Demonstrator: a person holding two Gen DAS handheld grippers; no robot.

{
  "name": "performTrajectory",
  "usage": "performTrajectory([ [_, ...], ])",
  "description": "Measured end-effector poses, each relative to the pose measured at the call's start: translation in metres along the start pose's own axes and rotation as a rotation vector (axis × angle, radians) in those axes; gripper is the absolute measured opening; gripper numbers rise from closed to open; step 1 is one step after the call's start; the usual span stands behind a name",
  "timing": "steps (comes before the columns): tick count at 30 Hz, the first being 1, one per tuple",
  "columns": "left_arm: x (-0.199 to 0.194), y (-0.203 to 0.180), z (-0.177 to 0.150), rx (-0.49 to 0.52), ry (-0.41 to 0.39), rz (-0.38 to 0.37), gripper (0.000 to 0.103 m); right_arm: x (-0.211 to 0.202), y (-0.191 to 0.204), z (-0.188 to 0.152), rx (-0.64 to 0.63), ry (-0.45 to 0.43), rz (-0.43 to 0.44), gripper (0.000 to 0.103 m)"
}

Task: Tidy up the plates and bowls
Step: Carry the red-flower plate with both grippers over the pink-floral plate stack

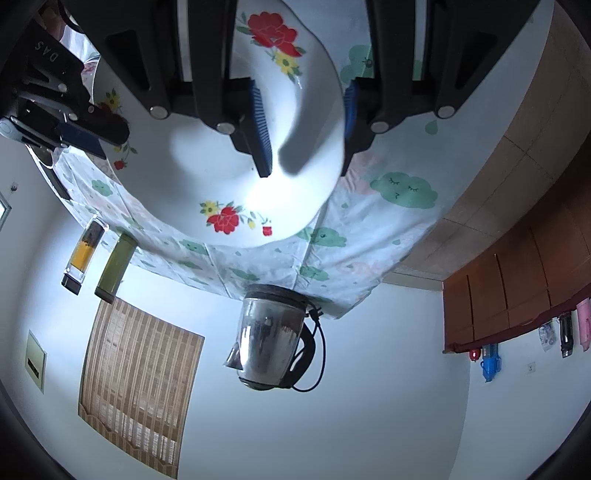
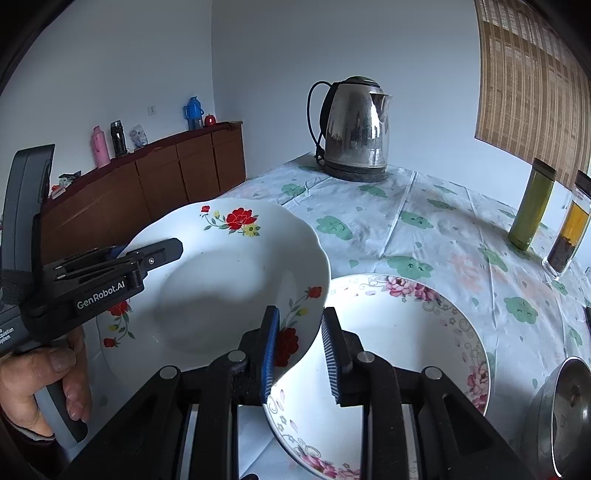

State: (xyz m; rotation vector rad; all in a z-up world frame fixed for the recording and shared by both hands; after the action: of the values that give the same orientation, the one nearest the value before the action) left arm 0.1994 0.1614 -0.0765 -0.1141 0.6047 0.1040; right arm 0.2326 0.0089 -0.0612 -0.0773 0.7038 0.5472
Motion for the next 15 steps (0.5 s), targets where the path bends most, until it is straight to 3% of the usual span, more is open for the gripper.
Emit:
performTrajectory([
  [15, -0.001, -0.021, 0.0, 0.017, -0.003, -0.042, 0.032, -0.01, -0.019, -0.003, 0.018, -0.014, -0.022, 0.025],
])
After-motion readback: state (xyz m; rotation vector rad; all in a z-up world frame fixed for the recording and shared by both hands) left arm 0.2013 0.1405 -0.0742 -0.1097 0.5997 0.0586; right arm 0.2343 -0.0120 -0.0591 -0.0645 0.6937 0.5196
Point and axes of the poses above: each gripper's, at about its wrist camera, not at the fingertips, and x roughly the way its jaws point, y to its left, z to its top, the point moved 5 cm from there along x, roughly the way its jaws point, and after that the axes turned 8 degrees about x, right-handed, at the moved point
